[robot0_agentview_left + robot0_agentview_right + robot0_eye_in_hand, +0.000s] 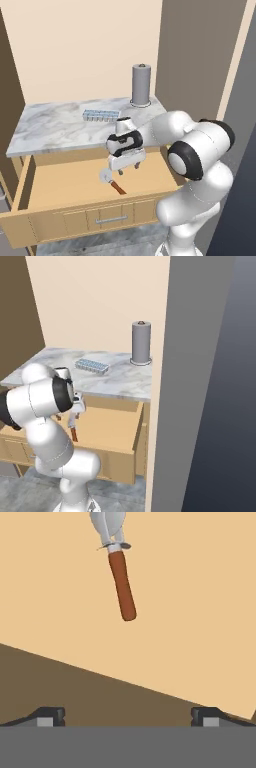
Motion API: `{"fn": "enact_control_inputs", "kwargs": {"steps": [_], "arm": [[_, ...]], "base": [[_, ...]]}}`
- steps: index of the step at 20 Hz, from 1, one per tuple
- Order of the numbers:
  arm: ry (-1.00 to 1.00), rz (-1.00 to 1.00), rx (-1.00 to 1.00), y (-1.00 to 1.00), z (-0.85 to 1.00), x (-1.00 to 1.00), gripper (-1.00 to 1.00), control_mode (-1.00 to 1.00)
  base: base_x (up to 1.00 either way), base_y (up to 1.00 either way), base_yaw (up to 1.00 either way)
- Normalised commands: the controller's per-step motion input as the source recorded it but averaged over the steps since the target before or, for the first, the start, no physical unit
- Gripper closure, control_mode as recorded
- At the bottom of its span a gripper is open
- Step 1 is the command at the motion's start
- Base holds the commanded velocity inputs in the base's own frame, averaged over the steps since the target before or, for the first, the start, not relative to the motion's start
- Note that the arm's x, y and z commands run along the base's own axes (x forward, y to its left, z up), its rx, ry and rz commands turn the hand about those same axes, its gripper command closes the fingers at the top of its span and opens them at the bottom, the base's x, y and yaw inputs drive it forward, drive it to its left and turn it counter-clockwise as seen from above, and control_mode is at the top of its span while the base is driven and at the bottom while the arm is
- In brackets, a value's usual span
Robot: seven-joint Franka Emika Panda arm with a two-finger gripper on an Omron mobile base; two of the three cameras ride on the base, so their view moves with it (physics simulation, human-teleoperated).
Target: Pick the pizza cutter from the drawer and place it on the counter.
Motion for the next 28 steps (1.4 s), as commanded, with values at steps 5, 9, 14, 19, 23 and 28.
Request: {"fn": "enact_control_inputs", "kwargs": {"steps": [5,9,14,19,23,28], "arm": [[0.0,0.09,0.0,0.17,-0.63,0.32,-1.0,-1.0],[-0.02,0.09,0.0,0.21,-0.71,0.27,-1.0,-1.0],[0.0,0.08,0.0,0.14,-0.65,0.33,-1.0,-1.0],[-0.01,0.07,0.0,0.03,-0.54,0.44,-1.0,-1.0],[-0.01,0.07,0.0,0.04,-0.48,0.39,-1.0,-1.0],[0.0,0.05,0.0,0.06,-0.54,0.21,-1.0,-1.0]], "base": [[0.0,0.0,0.0],[0.0,0.0,0.0],[0.0,0.0,0.0],[0.0,0.0,0.0],[0.0,0.0,0.0],[0.0,0.0,0.0]]}}
